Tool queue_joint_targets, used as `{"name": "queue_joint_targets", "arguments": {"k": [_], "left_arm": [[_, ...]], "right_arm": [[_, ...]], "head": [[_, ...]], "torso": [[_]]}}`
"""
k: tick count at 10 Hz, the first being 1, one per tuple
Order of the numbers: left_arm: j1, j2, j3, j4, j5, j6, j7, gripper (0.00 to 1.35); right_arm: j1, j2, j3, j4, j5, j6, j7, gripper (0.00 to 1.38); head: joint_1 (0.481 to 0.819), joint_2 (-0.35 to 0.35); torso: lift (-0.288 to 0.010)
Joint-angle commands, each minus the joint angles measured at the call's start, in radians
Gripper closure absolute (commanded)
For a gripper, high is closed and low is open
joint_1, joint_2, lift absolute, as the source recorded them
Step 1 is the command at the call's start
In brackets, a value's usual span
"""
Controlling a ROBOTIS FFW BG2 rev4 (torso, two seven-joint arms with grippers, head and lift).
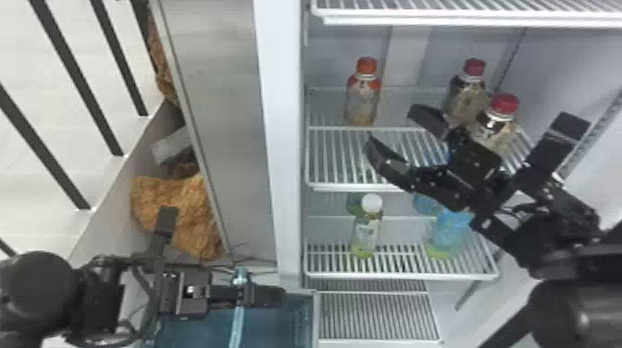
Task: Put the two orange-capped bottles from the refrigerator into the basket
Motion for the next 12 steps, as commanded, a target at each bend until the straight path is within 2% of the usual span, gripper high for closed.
{"name": "queue_joint_targets", "arguments": {"k": [1,2,4,6,8,9,12], "left_arm": [[0.000,0.002,-0.003,0.001,0.000,0.000,0.000,1.21],[0.000,0.003,-0.007,0.001,0.002,0.000,0.000,1.21],[0.000,0.006,-0.011,0.001,0.006,0.000,0.000,1.21],[0.005,0.009,-0.009,0.001,0.010,0.005,0.000,1.21],[0.005,0.009,-0.015,0.001,0.018,0.002,0.000,1.21],[0.005,0.009,-0.013,-0.001,0.018,0.000,0.000,1.21],[0.005,0.011,-0.019,0.001,0.018,0.000,0.005,1.21]], "right_arm": [[-0.013,0.006,0.011,0.028,0.038,-0.048,-0.060,0.08],[-0.037,0.011,0.023,0.069,0.050,-0.098,-0.100,0.08],[-0.087,0.012,0.063,0.138,0.050,-0.122,-0.166,0.07],[-0.060,0.028,0.087,0.013,0.072,0.006,-0.321,0.05],[-0.069,0.029,0.111,-0.090,0.094,0.128,-0.391,0.05],[-0.060,0.037,0.125,-0.159,0.114,0.202,-0.462,0.05],[-0.094,0.044,0.123,-0.139,0.114,0.266,-0.540,0.05]], "head": [[0.695,-0.030],[0.695,-0.036],[0.695,-0.048],[0.695,-0.046],[0.695,-0.044],[0.695,-0.041],[0.695,-0.048]], "torso": [[-0.040],[-0.040],[-0.040],[-0.040],[-0.040],[-0.040],[-0.040]]}}
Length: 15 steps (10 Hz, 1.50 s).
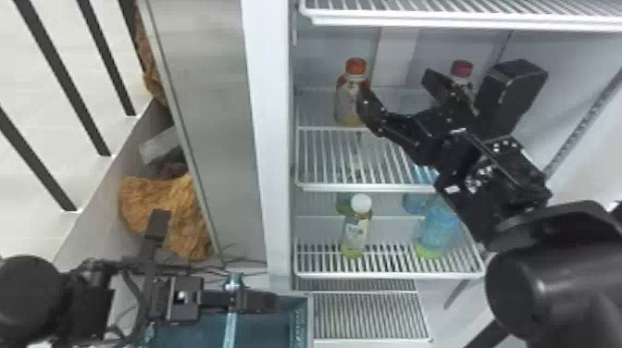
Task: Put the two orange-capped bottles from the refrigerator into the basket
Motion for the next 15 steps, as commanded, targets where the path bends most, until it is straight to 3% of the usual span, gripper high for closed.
{"name": "queue_joint_targets", "arguments": {"k": [1,5,10,15], "left_arm": [[-0.005,0.001,-0.006,-0.002,0.001,0.000,0.000,1.21],[-0.005,0.001,-0.010,0.000,0.001,0.000,0.000,1.21],[0.000,0.003,-0.014,0.000,0.001,-0.002,0.000,1.21],[0.003,0.003,-0.016,0.000,0.005,-0.007,0.000,1.21]], "right_arm": [[-0.057,0.002,-0.007,0.070,-0.001,0.004,-0.001,0.05],[-0.209,-0.010,0.067,0.340,-0.045,-0.112,0.030,0.04],[-0.273,-0.007,0.103,0.463,-0.027,-0.136,-0.036,0.04],[-0.378,-0.010,0.159,0.627,-0.071,-0.198,-0.032,0.04]], "head": [[0.695,-0.050],[0.695,-0.046],[0.695,-0.021],[0.695,-0.017]], "torso": [[-0.040],[-0.040],[-0.040],[-0.040]]}}
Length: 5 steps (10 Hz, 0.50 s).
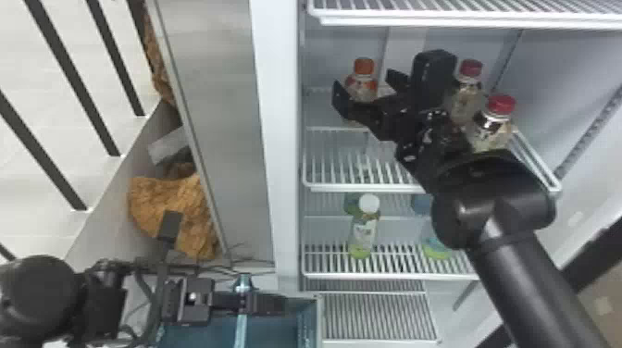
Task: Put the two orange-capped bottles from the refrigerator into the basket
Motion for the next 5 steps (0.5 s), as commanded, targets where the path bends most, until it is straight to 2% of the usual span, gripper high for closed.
{"name": "queue_joint_targets", "arguments": {"k": [1,5], "left_arm": [[0.000,0.000,0.001,0.000,0.000,0.000,0.000,1.21],[-0.002,0.003,-0.001,0.000,0.000,0.000,0.000,1.21]], "right_arm": [[-0.030,0.000,0.012,0.051,-0.003,-0.003,-0.002,0.04],[-0.094,-0.002,0.038,0.157,-0.001,-0.013,-0.008,0.04]], "head": [[0.695,-0.014],[0.695,-0.015]], "torso": [[-0.040],[-0.040]]}}
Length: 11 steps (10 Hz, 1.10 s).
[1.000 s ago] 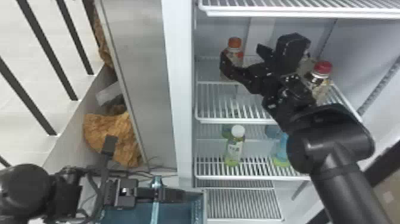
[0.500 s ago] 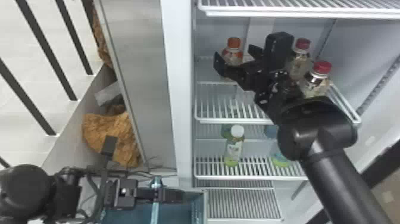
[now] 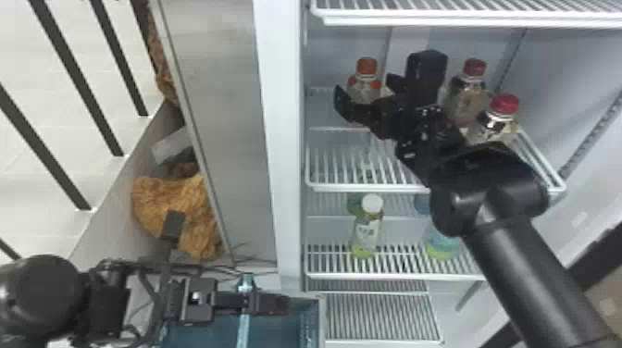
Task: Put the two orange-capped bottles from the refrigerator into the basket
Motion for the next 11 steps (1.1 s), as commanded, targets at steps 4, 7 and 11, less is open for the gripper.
{"name": "queue_joint_targets", "arguments": {"k": [4,7,11], "left_arm": [[-0.006,0.002,-0.007,0.004,0.000,-0.002,0.000,1.21],[-0.006,0.004,-0.005,0.004,0.002,-0.002,0.000,1.21],[-0.001,0.004,-0.003,0.004,0.010,-0.005,0.000,1.21]], "right_arm": [[-0.050,-0.008,0.034,0.090,-0.028,-0.010,0.014,0.34],[-0.030,-0.010,0.040,0.045,-0.034,0.005,0.019,0.79],[0.028,-0.016,0.016,-0.033,-0.012,0.015,0.019,0.79]], "head": [[0.695,-0.013],[0.695,-0.005],[0.695,-0.005]], "torso": [[-0.040],[-0.040],[-0.040]]}}
